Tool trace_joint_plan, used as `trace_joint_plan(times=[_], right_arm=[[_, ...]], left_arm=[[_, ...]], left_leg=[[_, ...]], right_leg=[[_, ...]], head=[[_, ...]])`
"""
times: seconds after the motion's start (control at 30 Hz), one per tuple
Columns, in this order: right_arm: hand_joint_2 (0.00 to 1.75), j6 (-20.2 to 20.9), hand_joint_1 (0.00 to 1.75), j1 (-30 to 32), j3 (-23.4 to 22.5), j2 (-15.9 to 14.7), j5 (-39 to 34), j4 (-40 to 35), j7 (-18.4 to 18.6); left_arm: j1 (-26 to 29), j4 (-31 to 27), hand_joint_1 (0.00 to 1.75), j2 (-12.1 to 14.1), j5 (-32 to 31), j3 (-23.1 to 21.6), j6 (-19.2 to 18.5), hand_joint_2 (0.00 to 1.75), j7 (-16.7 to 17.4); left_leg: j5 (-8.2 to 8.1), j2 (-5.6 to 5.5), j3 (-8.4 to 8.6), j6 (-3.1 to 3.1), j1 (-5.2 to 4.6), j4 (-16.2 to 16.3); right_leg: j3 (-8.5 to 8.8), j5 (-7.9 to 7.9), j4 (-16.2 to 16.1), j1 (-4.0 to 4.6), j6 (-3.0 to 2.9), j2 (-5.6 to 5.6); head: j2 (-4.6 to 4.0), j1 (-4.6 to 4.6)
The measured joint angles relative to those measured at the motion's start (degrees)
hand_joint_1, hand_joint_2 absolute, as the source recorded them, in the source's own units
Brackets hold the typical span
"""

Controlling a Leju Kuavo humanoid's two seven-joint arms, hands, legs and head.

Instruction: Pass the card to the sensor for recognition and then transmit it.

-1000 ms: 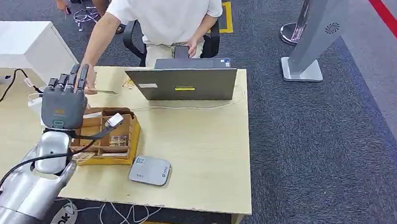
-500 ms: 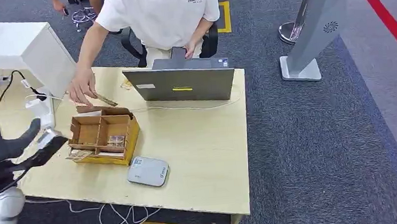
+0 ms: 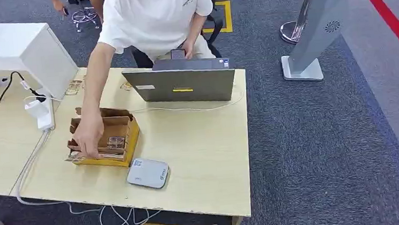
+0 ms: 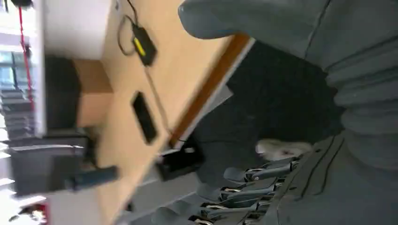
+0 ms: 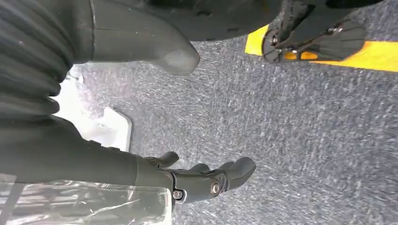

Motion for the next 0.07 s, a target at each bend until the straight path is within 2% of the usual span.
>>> trace_joint_plan(times=[0.07], right_arm=[[1.75, 0.0, 0.00, 0.1, -0.3, -0.1, 0.0, 0.0, 0.0]], left_arm=[[0.4, 6.6, 0.00, -0.6, 0.1, 3.3, -1.1, 1.75, -1.0]], left_leg=[[-0.01, -0.35, -0.07, 0.01, 0.13, 0.0]], right_leg=[[0.02, -0.12, -0.1, 0.02, 0.00, -0.37]], head=[[0.00, 0.07]])
